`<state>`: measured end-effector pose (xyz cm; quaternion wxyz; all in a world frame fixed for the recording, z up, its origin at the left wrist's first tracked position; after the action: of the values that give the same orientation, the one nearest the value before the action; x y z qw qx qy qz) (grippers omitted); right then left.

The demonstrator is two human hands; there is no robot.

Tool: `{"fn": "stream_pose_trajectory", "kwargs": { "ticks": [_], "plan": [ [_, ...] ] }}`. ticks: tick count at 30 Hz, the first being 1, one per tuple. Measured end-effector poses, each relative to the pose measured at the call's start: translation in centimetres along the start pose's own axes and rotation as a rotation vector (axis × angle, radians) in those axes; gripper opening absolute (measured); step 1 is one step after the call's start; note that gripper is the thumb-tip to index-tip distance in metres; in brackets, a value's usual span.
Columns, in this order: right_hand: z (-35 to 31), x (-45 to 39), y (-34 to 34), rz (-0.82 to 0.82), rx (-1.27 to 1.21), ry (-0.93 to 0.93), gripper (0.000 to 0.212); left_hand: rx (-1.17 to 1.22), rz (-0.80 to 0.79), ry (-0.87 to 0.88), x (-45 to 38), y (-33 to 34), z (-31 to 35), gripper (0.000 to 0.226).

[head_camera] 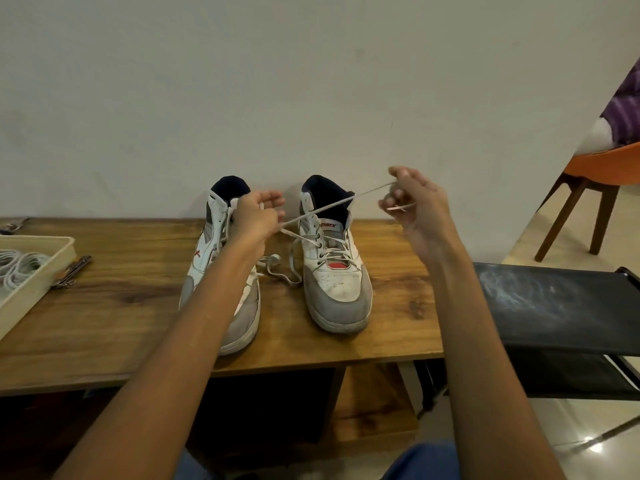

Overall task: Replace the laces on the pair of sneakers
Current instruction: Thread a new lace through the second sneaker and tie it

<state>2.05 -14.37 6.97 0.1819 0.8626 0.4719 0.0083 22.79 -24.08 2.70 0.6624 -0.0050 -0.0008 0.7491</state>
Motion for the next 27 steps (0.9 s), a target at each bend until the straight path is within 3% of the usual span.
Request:
{"fn": "stream_pose_trajectory", "kwargs": {
  "ticks": [3, 5, 7, 9, 11, 12, 14, 16, 19, 23, 27],
  "plan": [
    [0.6, -0.4, -2.1, 0.094, 0.176, -0.069, 0.018, -0.132, -0.081, -0.076, 0.9, 0.9, -1.0, 0.036],
    [1.4, -0.2, -1.7, 0.068, 0.318, -0.089, 0.022, -0.397, -0.198, -0.095, 1.4, 1.3, -1.6, 0.030],
    [1.9, 0.1, -0.6, -0.006, 0.404, -0.095, 0.026, -0.878, -0.228, 0.043, 1.6, 0.9, -1.5, 0.035],
    [2.2, 0.4, 0.7, -0.086, 0.425, -0.083, 0.026, -1.111, -0.072, 0.296, 1.7, 1.0, -0.5, 0.040],
    [2.5, 0.6, 1.8, -0.147, 0.420, -0.060, 0.023, -0.865, -0.034, 0.502, 2.6, 2.1, 1.2, 0.036],
    [2.7, 0.8, 2.2, -0.175, 0.422, -0.056, 0.022, -0.672, -0.116, 0.538, 3.2, 3.0, 1.9, 0.035],
    [3.0, 0.9, 2.8, -0.208, 0.431, -0.070, 0.022, -0.386, -0.364, 0.452, 4.5, 4.5, 2.5, 0.035],
    [3.0, 0.9, 2.8, -0.200, 0.456, -0.097, 0.022, -0.277, -0.512, 0.325, 5.0, 5.4, 2.0, 0.032],
    [3.0, 0.5, 1.8, -0.109, 0.466, -0.124, 0.019, -0.300, -0.477, 0.285, 4.0, 4.8, 1.2, 0.023],
    [2.5, -0.2, -0.6, 0.069, 0.400, -0.119, 0.014, -0.448, -0.306, 0.430, 1.8, 2.7, 1.8, 0.022],
    [2.7, -0.3, -0.9, 0.088, 0.429, -0.103, 0.014, -0.655, -0.245, 0.481, 1.5, 2.0, 1.4, 0.022]
  ]
}}
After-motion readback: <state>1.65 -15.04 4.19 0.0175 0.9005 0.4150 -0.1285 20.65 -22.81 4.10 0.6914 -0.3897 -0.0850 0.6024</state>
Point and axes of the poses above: each hand's wrist, its own x-axis away from the middle knuckle, its own y-axis out of the palm, z = x × y, the point moved 5 cm from there along -x, towards the middle knuckle, and after that the axes turned 11 degrees about z, right-handed, at the moved point
